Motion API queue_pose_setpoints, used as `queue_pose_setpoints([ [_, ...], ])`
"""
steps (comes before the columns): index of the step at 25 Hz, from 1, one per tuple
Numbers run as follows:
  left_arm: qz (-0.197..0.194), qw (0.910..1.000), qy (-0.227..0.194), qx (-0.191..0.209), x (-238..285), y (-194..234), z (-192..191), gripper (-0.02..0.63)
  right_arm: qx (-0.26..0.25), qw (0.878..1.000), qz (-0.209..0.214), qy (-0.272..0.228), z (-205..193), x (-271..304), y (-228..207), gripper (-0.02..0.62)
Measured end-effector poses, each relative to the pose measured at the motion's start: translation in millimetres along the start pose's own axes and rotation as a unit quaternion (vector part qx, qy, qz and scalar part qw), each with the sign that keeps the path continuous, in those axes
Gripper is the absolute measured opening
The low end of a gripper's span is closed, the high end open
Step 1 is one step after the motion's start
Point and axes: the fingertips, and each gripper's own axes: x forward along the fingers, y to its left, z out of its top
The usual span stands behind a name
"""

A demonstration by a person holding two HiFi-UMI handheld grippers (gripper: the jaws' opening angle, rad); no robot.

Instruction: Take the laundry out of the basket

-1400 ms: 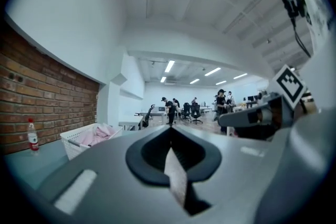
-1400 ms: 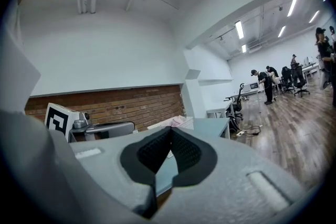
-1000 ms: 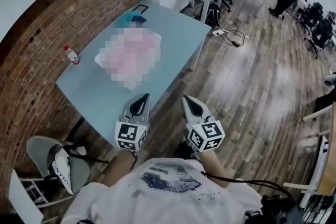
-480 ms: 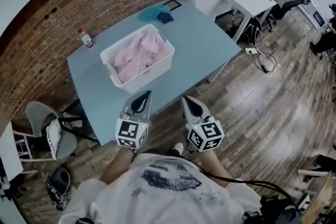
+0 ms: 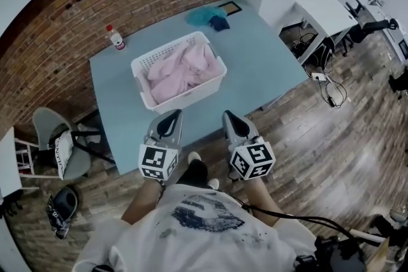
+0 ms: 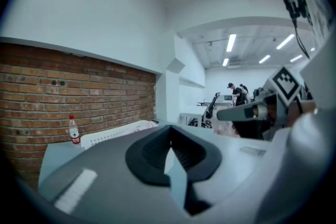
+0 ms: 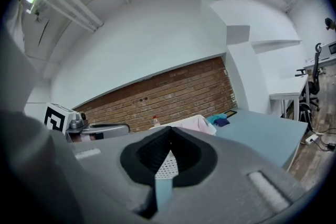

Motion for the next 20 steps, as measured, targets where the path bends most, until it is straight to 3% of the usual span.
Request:
queue_pose_setpoints([
  [10, 0.044, 0.9987, -0.013, -0.024, 30.7, 88.8, 1.1, -0.009, -0.021, 0.998, 0.047, 0.024, 11.6, 105.2, 14.6, -0.003],
  [20, 0.057, 0.9977, -0.014, -0.034, 45.7, 158.9, 3.0, -0.009, -0.035, 0.997, 0.07, 0.031, 23.1, 181.5, 37.4, -0.003],
])
